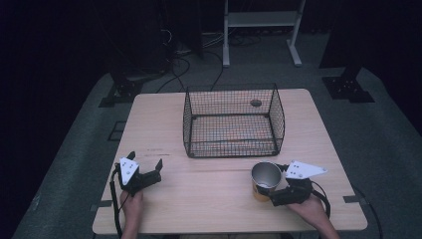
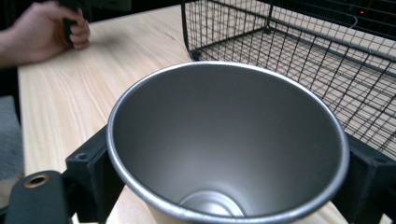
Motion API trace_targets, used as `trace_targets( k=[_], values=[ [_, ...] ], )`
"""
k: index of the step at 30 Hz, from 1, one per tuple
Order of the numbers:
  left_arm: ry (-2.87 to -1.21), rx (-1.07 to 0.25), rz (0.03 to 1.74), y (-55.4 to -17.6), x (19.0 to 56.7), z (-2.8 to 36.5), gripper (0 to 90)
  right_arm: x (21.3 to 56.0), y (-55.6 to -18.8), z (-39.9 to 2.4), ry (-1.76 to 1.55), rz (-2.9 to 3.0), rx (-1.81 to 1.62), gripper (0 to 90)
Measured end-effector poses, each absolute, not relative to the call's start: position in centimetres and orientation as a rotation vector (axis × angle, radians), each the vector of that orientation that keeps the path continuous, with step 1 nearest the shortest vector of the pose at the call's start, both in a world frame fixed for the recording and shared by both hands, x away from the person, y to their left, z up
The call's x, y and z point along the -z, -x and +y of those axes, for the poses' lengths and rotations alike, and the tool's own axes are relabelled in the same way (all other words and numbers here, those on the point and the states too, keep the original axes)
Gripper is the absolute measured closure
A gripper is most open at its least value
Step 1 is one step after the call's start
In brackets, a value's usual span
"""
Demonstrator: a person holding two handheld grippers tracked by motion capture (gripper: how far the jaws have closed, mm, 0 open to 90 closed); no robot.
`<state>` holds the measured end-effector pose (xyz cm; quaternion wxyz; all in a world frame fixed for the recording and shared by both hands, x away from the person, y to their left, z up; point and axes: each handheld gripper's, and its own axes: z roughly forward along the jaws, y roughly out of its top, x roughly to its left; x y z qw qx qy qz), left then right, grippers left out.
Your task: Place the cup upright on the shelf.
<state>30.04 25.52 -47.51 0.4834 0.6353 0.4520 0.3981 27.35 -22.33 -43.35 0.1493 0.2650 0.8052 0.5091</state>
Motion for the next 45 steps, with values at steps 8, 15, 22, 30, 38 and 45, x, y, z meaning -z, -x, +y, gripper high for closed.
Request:
trace_targets(
  k=[8,15,22,30,38,45],
  values=[
    [-1.548,-0.969,1.102,-30.0,47.5,25.5,0.0,41.1,-28.2,-22.6,-0.754,2.324,-1.508,11.3],
    [-1.547,-0.968,1.103,-30.0,47.5,25.5,0.0,38.9,-29.1,-22.5,-0.73,2.338,-1.535,11.4],
    [-1.545,-0.966,1.104,-30.0,47.5,25.6,0.0,36.7,-30.2,-21.7,-0.689,2.358,-1.556,11.4],
    [-1.545,-0.966,1.105,-30.0,47.5,25.6,0.0,35.1,-31.4,-20.4,-0.651,2.405,-1.563,11.4],
    [-1.545,-0.965,1.104,-30.0,47.5,25.6,0.0,33.8,-32.8,-19.6,-0.633,2.437,-1.58,11.3],
    [-1.543,-0.963,1.105,-30.1,47.5,25.6,0.0,32.7,-34.1,-19.1,-0.633,2.442,-1.619,11.3]
  ],
)
